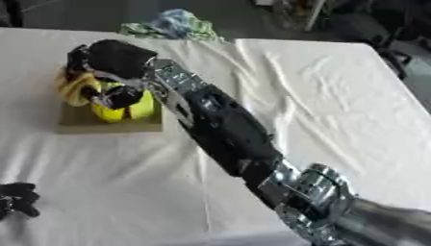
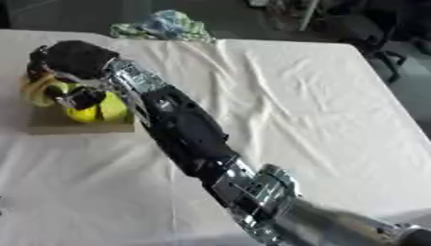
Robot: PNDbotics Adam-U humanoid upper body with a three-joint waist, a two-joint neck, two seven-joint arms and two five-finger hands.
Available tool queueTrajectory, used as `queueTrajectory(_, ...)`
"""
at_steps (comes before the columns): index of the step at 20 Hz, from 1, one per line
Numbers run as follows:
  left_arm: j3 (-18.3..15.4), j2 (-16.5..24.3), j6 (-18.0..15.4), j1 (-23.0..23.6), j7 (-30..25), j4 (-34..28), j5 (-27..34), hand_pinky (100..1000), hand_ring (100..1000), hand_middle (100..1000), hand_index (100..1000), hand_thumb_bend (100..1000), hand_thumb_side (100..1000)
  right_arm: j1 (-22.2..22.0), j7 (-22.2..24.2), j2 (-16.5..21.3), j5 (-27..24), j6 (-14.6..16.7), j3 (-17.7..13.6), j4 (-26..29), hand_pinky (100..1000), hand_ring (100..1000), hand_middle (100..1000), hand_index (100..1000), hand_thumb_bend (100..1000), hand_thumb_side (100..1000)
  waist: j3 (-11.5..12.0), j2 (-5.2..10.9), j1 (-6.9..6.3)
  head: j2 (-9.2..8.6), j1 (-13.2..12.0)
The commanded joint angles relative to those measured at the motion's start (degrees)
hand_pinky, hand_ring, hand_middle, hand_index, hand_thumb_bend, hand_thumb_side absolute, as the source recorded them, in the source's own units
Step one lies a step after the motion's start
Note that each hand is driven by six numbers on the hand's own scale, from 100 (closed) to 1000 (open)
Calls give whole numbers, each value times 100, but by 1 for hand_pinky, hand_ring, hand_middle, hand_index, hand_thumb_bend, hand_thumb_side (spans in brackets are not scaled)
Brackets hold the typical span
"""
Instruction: Pick up objects on the table and place them in the box.
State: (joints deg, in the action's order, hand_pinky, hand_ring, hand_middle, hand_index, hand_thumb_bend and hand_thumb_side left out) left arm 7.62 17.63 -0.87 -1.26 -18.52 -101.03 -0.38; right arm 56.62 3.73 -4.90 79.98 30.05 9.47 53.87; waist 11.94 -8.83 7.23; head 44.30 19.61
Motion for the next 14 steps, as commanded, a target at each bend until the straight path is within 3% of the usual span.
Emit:
queueTrajectory(1, 26, 43, 13, -31, -40, -1, -34, 806, 513, 573, 725, 100, 1000, 81, -100, -119, 426, -28, -88, -27, 648, 607, 310, 445, 100, 100, 20, 82, -17, -19, 37)
queueTrajectory(6, 25, 39, 12, -44, -47, -4, -26, 807, 512, 573, 725, 100, 1000, 25, -229, -234, 1033, -286, -184, -131, 676, 639, 358, 507, 102, 114, 54, 81, -31, -19, 65)
queueTrajectory(10, 32, 31, 16, -46, -55, -1, -24, 807, 512, 573, 725, 100, 1000, -4, -475, -258, 1544, -484, -185, -145, 704, 689, 433, 591, 183, 161, 56, 93, -26, -19, 65)
queueTrajectory(14, 28, 31, 13, -47, -55, -2, -24, 807, 511, 573, 725, 100, 1000, -5, -760, -262, 1950, -563, -163, -127, 732, 738, 499, 669, 268, 380, 51, 93, -28, -19, 66)
